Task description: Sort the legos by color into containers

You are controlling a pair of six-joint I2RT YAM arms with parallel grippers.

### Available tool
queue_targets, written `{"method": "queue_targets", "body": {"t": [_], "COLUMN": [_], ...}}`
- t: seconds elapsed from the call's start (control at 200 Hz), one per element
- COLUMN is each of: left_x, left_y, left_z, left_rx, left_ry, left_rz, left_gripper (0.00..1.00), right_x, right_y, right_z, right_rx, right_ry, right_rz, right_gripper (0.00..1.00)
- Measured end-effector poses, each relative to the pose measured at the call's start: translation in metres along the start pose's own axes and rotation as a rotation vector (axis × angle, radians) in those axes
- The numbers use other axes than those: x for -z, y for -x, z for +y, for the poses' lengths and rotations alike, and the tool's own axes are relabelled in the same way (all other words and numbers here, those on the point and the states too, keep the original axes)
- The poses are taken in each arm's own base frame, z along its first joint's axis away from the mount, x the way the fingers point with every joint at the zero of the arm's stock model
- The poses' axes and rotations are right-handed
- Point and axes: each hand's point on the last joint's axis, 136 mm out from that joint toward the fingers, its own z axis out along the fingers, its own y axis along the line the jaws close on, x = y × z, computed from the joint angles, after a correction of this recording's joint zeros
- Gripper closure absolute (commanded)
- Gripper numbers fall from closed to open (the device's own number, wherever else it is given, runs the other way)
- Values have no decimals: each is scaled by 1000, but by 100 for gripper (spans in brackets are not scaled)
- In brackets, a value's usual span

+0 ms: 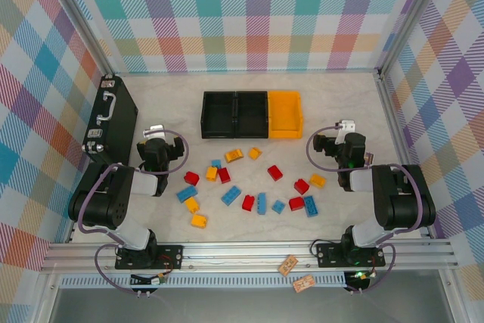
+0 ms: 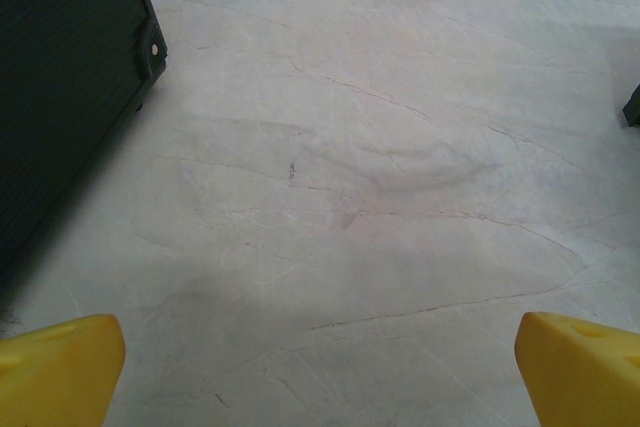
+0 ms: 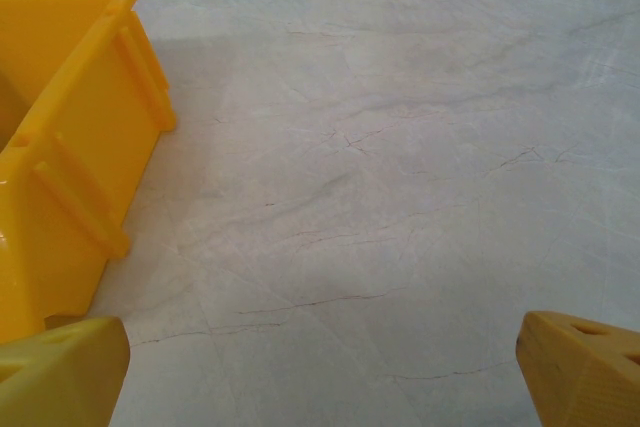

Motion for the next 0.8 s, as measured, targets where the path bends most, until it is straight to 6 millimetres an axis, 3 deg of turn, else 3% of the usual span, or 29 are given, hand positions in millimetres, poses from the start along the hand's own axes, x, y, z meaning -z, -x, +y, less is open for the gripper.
{"method": "queue_targets", "body": {"t": [0.46, 0.605, 0.795], "left_x": [2, 8, 33], "left_y": [4, 48, 112], "left_z": [-2, -5, -10], "left_rx": [-10, 3, 87], "left_ry": [-7, -14, -50], "left_rz": [30, -7, -87], "left_gripper": [1, 1, 0], "right_x": [4, 13, 36], "right_y": [2, 38, 75], "right_z": [0, 5, 13], "right_rx": [-2, -2, -78], "right_ry": [-6, 11, 44], "right_rz": [29, 0, -24], "right_gripper": [1, 1, 1]}}
